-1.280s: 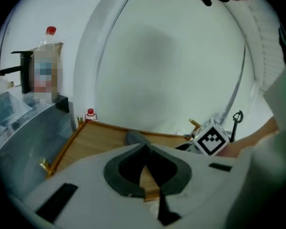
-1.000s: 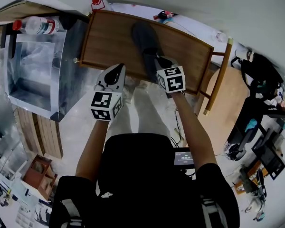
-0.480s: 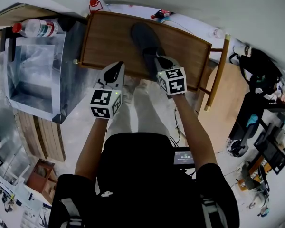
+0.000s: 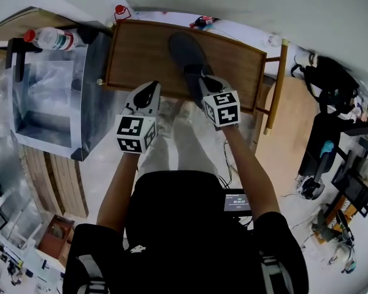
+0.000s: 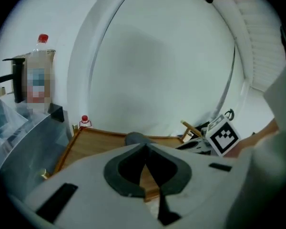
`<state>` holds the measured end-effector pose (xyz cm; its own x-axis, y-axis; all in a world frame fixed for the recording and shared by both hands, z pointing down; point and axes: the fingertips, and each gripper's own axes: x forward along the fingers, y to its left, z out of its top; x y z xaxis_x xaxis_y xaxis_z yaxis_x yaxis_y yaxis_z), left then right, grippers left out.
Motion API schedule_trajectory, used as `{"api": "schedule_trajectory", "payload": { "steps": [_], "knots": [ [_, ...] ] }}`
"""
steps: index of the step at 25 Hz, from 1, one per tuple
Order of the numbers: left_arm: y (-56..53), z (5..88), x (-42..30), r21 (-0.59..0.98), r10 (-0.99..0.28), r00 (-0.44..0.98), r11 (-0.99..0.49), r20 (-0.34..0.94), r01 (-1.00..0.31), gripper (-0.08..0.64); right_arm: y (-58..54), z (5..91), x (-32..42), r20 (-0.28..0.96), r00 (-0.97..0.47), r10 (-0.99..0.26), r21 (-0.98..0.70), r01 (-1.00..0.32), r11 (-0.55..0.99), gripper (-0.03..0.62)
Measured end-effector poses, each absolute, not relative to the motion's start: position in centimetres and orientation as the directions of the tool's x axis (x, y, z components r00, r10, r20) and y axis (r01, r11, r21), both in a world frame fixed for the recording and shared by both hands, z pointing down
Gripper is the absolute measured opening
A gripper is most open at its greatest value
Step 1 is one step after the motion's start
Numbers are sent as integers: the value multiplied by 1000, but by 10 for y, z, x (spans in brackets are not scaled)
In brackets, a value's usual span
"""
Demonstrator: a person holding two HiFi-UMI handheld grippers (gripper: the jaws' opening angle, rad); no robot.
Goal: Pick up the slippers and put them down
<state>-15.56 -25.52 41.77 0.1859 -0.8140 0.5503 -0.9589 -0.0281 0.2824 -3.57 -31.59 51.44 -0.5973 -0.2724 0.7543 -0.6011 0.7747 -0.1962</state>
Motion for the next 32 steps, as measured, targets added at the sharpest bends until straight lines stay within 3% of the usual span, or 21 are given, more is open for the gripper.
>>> {"api": "schedule_trajectory", "payload": {
  "steps": [32],
  "knots": [
    [-195,347,-134,252,-834,335,-243,438,-937,5,-234,366,-33,565,-663,-491,-144,-665,733,14]
  ]
}}
